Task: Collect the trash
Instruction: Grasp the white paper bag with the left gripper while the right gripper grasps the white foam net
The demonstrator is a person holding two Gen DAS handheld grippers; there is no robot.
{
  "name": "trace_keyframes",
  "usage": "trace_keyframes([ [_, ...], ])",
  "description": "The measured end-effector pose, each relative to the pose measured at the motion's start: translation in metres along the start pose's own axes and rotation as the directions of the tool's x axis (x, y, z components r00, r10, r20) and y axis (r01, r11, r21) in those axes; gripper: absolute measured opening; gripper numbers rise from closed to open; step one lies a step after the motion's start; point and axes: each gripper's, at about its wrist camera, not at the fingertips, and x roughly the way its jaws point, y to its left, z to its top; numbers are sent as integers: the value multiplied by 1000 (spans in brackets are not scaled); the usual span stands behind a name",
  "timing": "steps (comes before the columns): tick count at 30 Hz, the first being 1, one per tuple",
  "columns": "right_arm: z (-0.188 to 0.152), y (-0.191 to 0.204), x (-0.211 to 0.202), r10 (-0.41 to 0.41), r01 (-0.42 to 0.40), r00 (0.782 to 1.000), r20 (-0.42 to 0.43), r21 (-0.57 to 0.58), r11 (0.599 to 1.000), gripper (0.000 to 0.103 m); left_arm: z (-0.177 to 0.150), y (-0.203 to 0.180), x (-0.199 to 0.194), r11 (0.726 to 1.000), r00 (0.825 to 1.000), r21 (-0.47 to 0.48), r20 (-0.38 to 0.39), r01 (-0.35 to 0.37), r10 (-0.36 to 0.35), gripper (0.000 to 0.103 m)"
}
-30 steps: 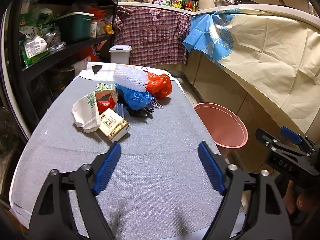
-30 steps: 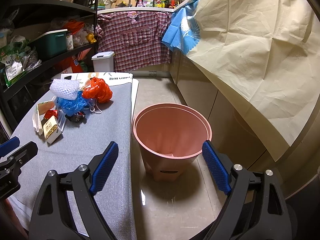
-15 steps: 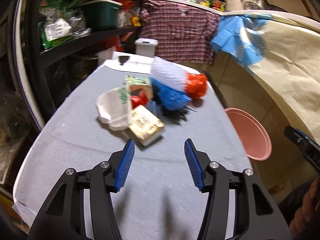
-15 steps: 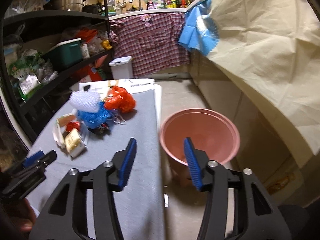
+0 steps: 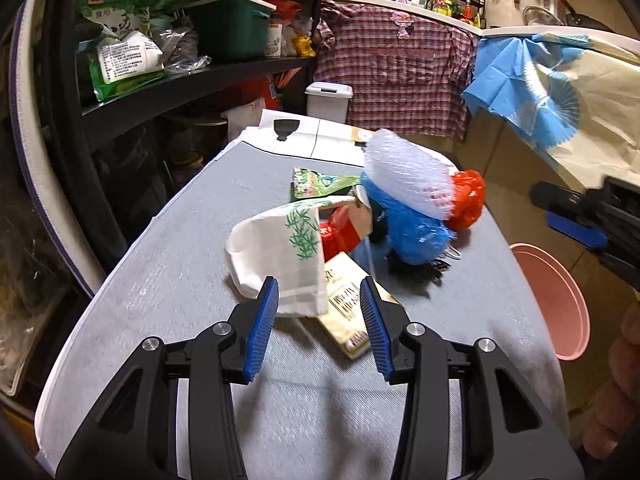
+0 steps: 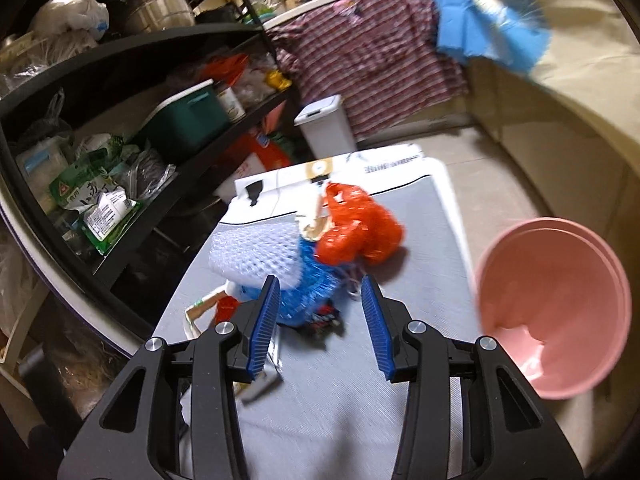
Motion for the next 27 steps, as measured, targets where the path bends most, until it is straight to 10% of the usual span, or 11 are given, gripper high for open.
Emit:
trace_keyframes([
  [20, 0, 11, 86, 173, -178, 975, -137, -29, 984, 48, 7, 15, 42, 999, 998, -41, -65, 10, -13, 33],
  [27, -4, 25, 78, 210, -221, 970, -120, -79, 972, 15, 6, 20, 35, 999, 997, -41, -72, -6, 3, 15],
])
